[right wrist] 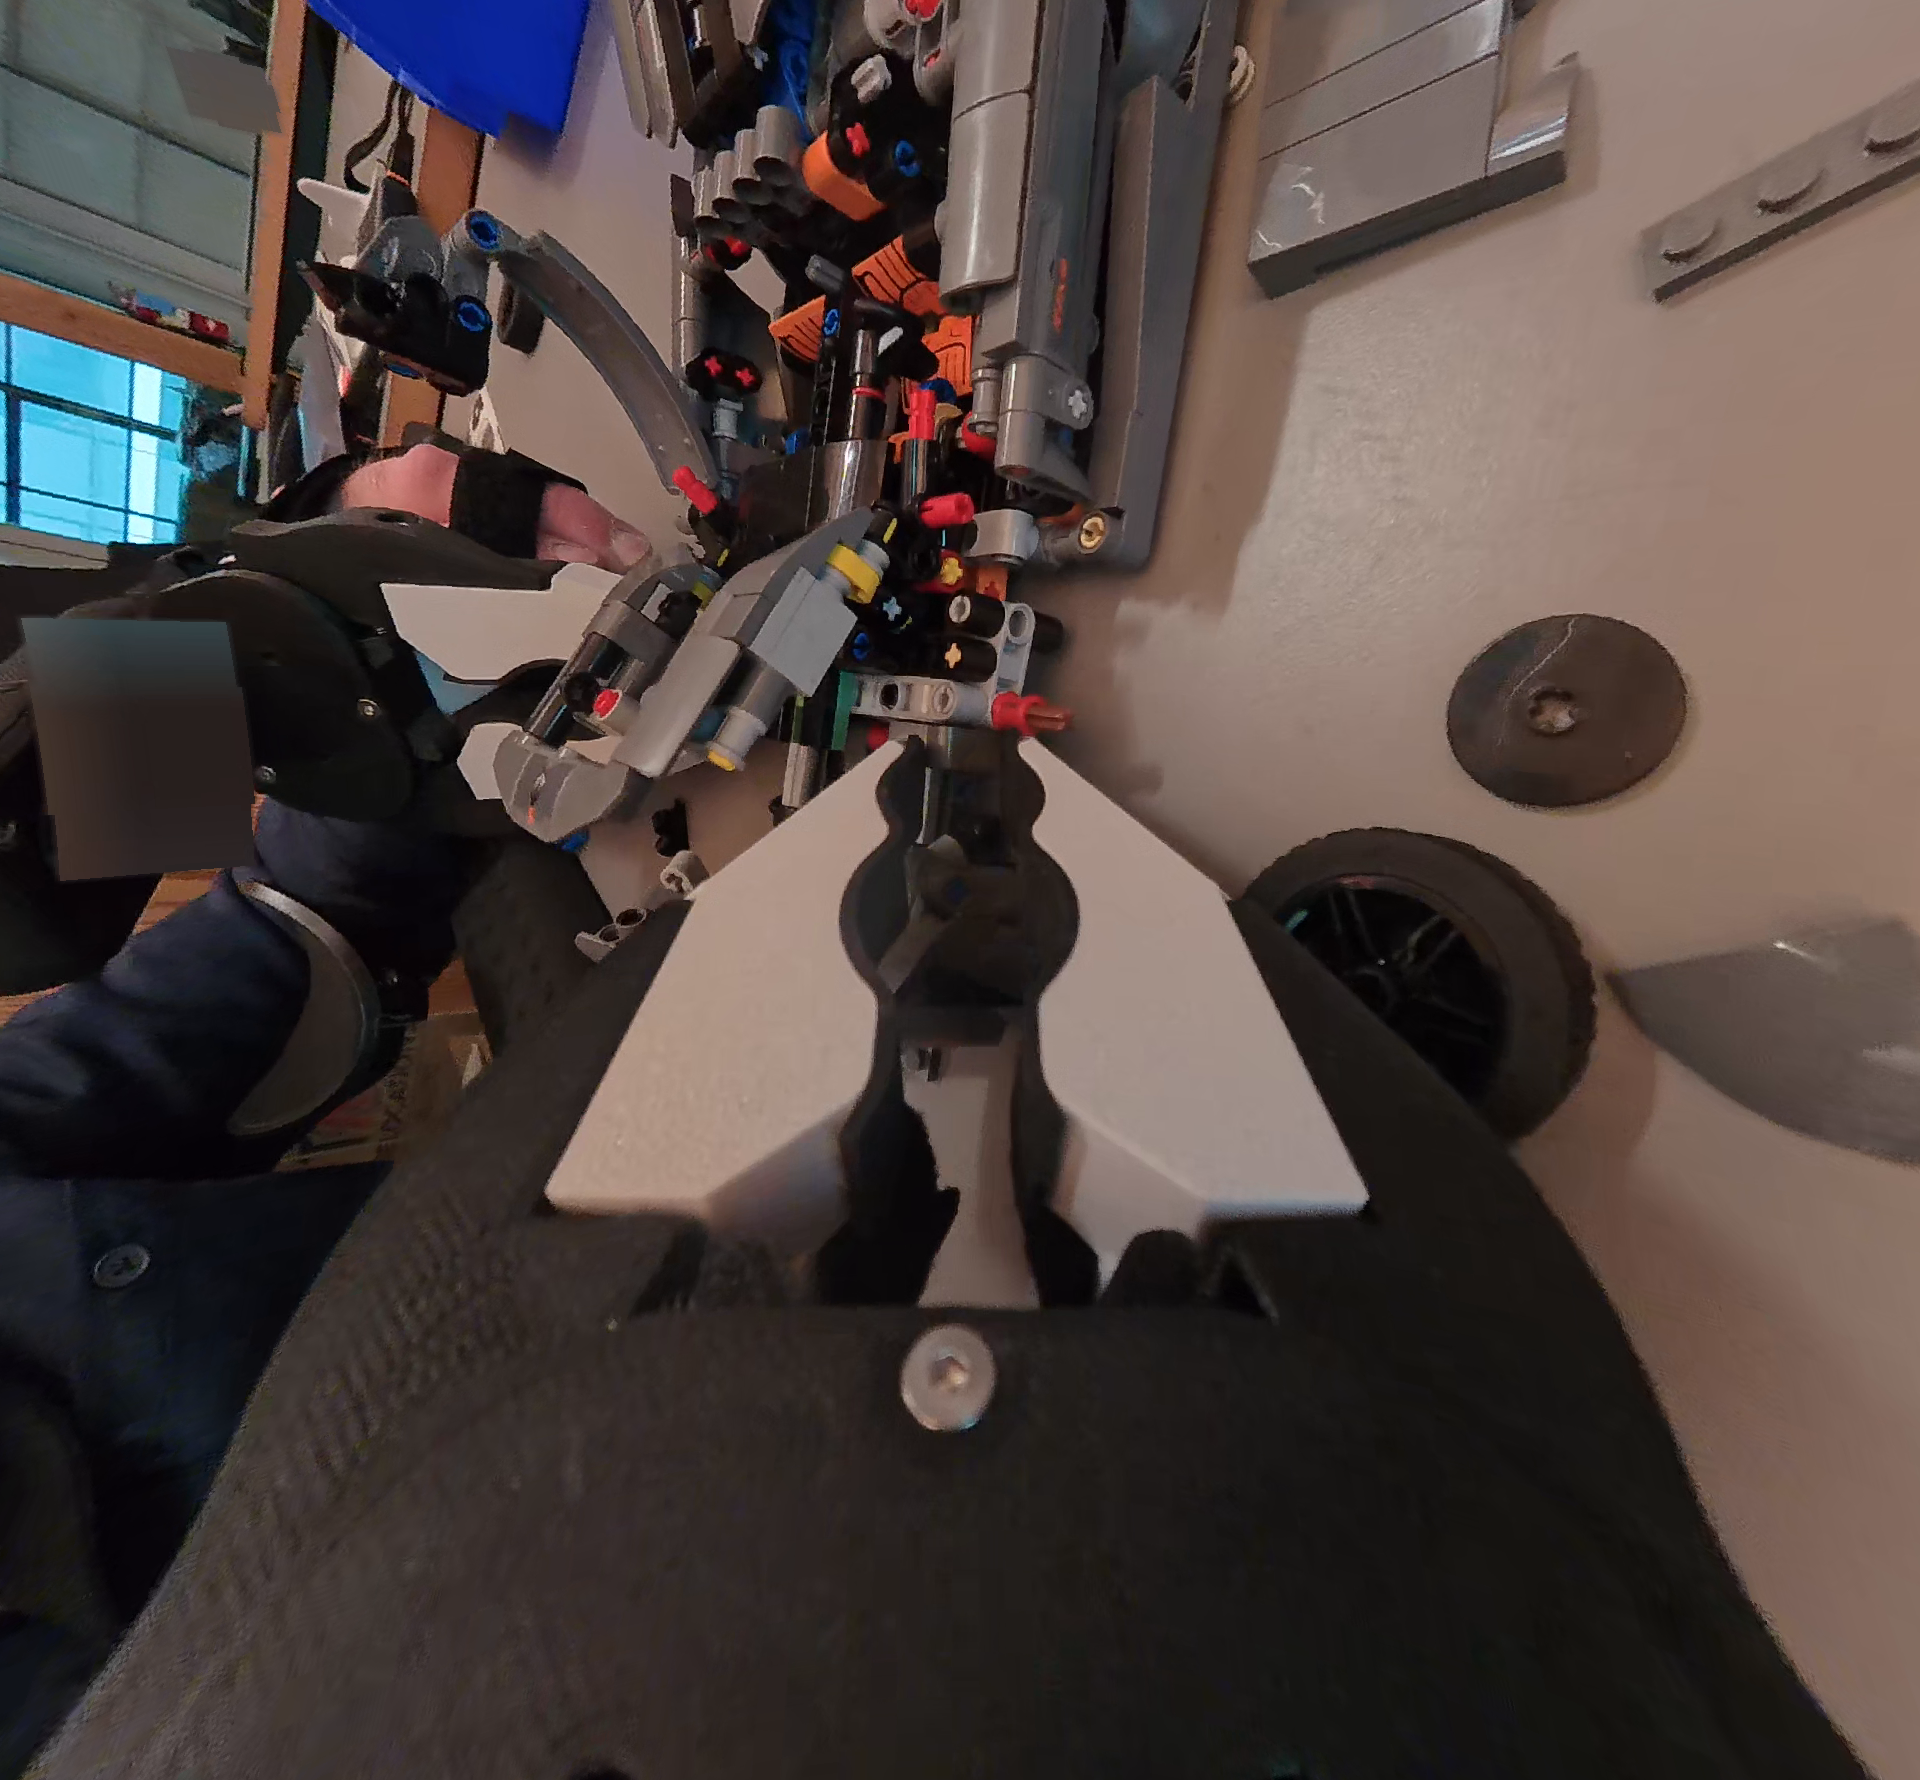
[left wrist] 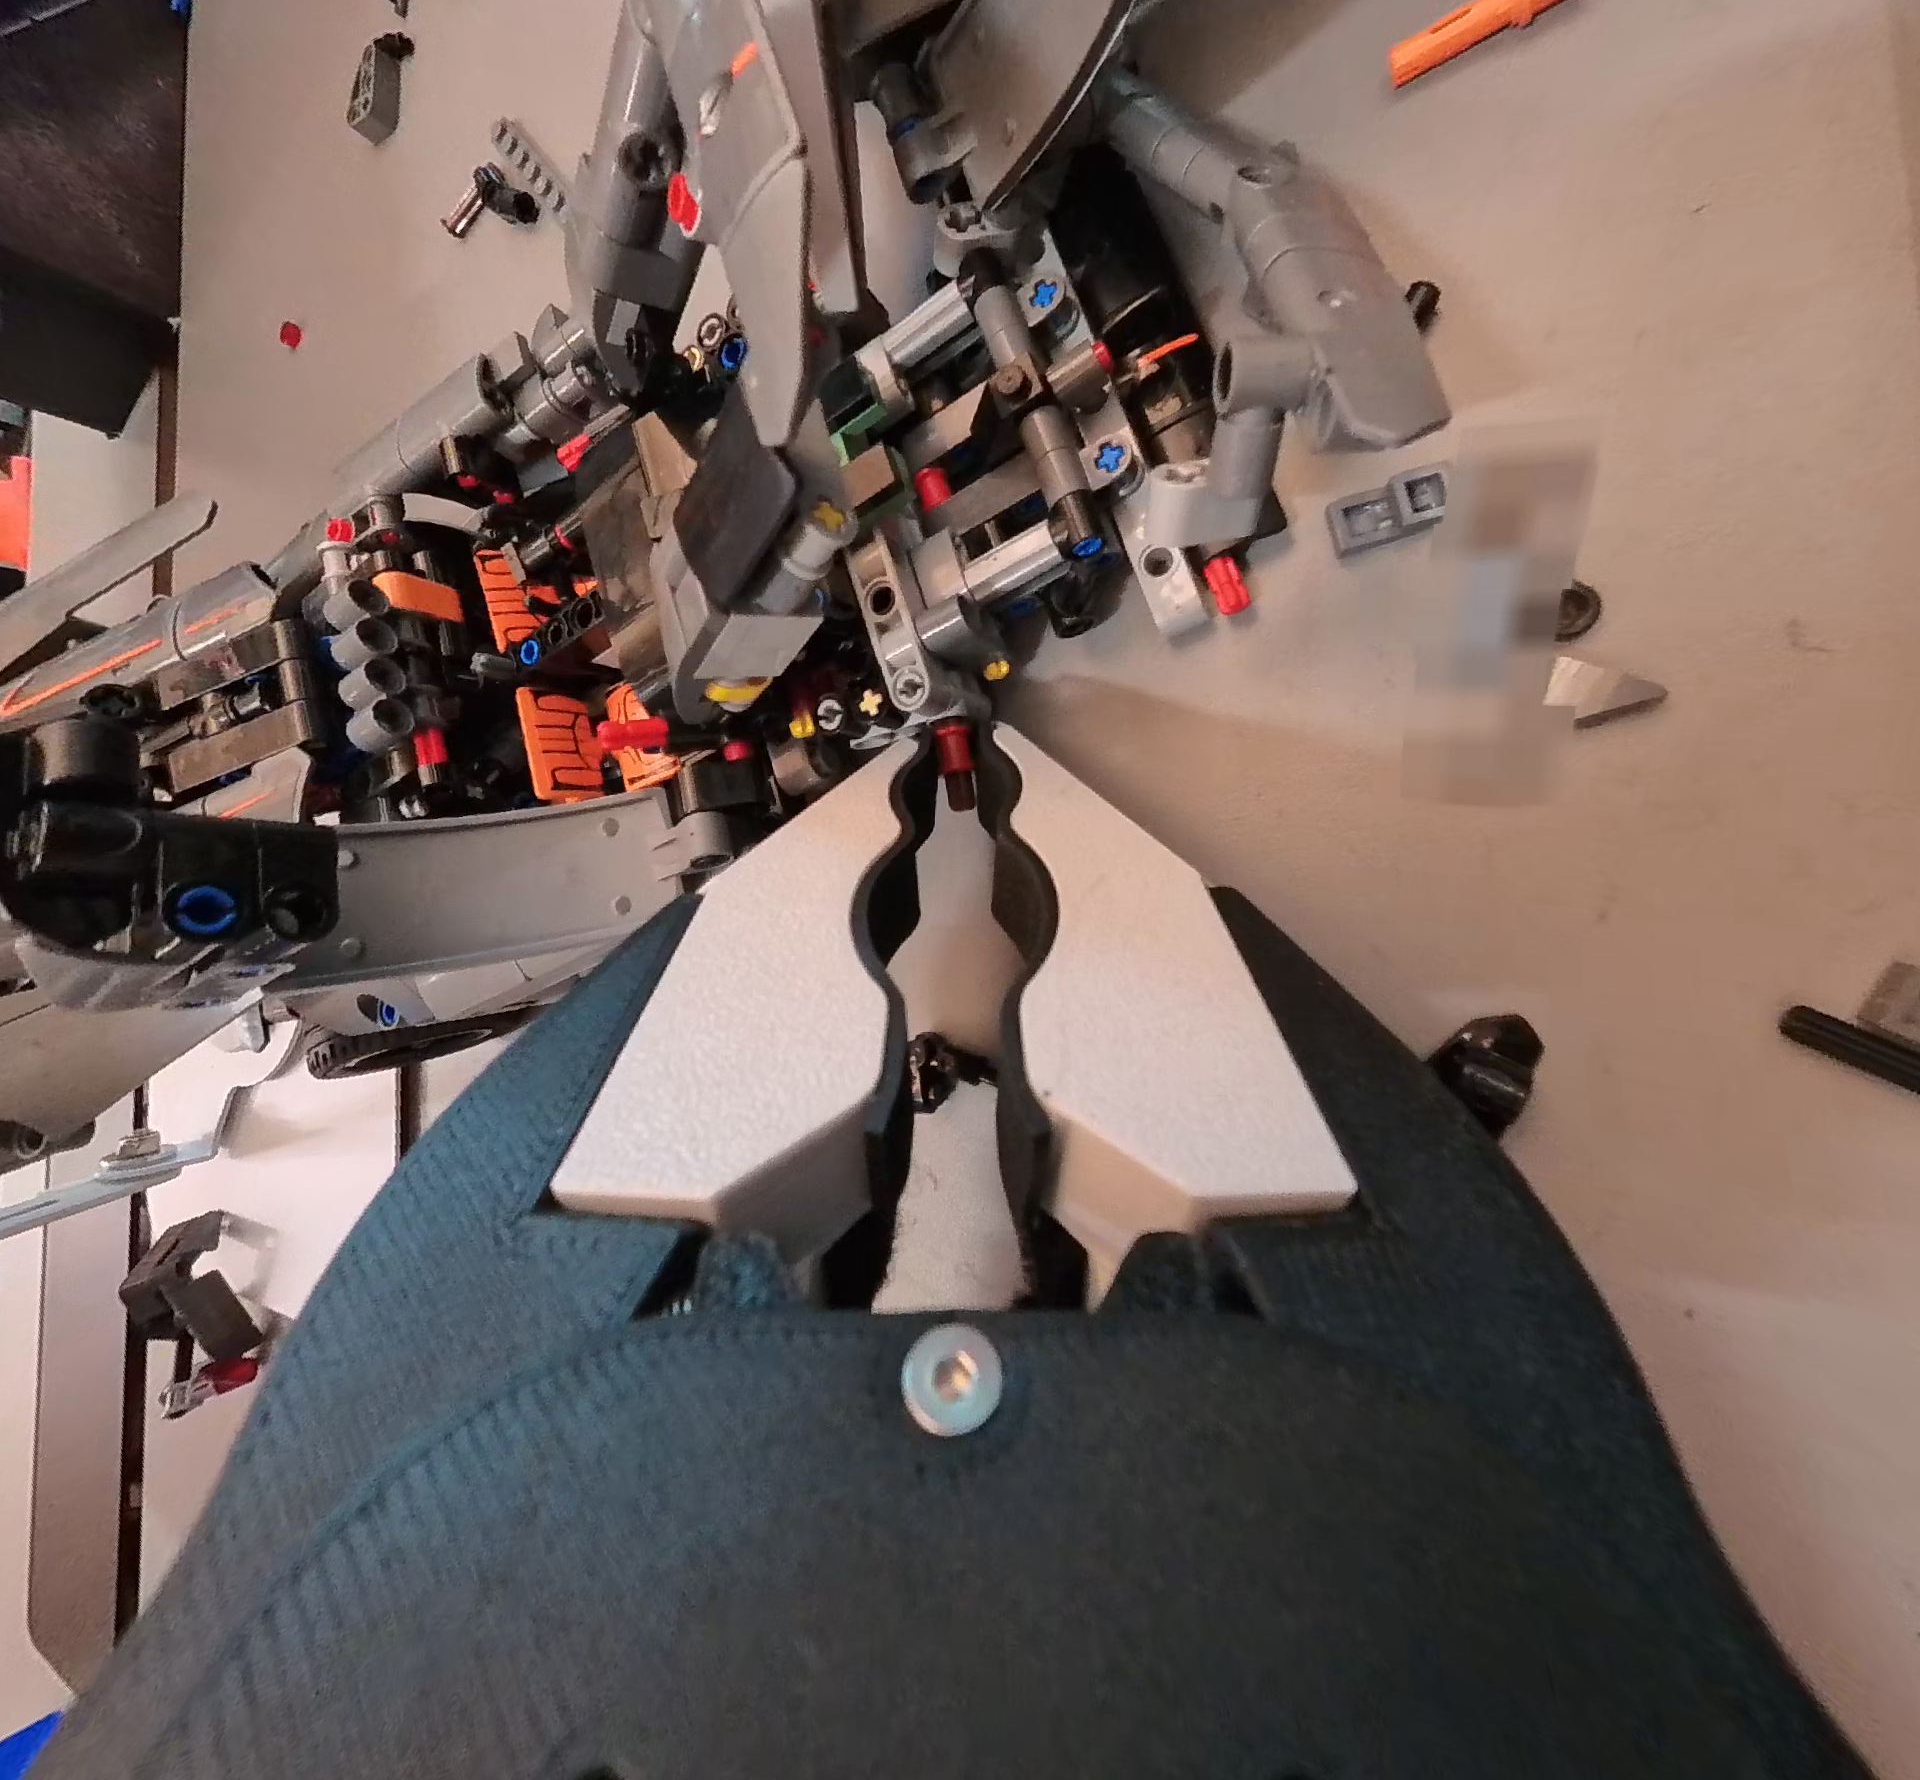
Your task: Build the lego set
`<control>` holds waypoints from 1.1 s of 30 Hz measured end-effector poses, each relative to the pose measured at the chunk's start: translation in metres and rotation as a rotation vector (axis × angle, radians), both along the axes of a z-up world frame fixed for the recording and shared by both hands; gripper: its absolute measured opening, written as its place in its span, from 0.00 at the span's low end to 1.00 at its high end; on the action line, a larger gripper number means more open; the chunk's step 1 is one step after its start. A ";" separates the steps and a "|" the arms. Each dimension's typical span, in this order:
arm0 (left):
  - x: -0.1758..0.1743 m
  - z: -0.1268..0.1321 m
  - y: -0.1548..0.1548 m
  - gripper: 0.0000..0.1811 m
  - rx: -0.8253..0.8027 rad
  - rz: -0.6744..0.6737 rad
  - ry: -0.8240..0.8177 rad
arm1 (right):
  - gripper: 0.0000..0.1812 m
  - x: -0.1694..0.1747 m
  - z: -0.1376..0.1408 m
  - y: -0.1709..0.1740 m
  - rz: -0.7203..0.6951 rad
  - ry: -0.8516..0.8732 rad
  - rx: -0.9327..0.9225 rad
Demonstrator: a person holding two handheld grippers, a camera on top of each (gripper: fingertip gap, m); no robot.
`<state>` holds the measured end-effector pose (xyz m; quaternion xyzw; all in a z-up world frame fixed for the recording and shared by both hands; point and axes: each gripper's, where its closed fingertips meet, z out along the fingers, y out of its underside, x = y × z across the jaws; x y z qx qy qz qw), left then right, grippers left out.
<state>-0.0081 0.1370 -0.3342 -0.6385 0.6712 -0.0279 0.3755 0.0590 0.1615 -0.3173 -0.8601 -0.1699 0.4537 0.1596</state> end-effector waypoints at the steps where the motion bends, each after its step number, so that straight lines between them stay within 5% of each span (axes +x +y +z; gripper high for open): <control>1: 0.000 0.000 0.000 0.02 0.002 -0.001 0.001 | 0.06 0.000 0.000 0.000 -0.001 0.001 -0.003; 33: 0.000 0.000 0.001 0.02 0.006 -0.003 -0.001 | 0.05 0.000 0.004 -0.001 0.011 0.110 -0.073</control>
